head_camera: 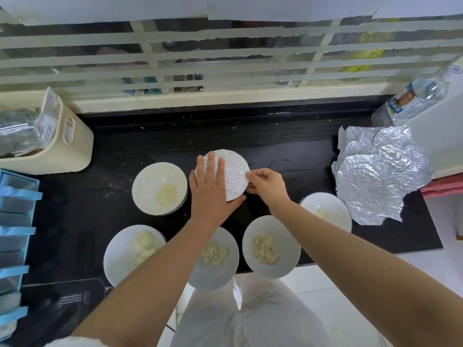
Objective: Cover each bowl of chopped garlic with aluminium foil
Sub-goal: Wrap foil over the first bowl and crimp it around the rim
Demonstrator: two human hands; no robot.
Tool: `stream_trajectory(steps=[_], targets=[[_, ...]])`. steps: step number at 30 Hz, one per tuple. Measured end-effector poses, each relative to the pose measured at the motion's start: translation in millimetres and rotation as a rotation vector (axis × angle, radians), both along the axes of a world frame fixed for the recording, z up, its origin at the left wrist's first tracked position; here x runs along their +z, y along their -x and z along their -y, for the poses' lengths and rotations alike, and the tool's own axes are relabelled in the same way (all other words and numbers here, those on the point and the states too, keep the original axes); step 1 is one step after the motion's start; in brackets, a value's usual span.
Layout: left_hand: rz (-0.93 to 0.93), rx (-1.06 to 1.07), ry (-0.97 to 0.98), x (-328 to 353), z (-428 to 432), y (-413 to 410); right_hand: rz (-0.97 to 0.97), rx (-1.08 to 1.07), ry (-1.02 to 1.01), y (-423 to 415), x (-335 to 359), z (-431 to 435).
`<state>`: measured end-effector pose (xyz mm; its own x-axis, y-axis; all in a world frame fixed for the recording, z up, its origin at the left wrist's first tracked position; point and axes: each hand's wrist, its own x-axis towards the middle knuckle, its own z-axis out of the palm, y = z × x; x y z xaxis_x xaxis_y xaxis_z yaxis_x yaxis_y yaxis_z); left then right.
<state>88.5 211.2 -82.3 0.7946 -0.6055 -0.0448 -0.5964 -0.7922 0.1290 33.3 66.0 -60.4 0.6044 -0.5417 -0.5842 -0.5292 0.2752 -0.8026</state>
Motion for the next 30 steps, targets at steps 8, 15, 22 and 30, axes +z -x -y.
stream_trajectory(steps=[8, 15, 22, 30], targets=[[0.009, 0.008, -0.013, -2, 1, -1, -0.017, 0.035, 0.045, -4, -1, 2], [0.016, 0.01, -0.031, -1, 1, -2, 0.008, 0.047, 0.024, -3, 0, 4], [-0.006, 0.01, -0.031, 0, -1, -3, 0.013, -0.05, -0.155, 1, -1, 2], [-0.003, -0.049, -0.015, 16, -9, -2, -0.025, 0.052, -0.15, -2, 9, 14]])
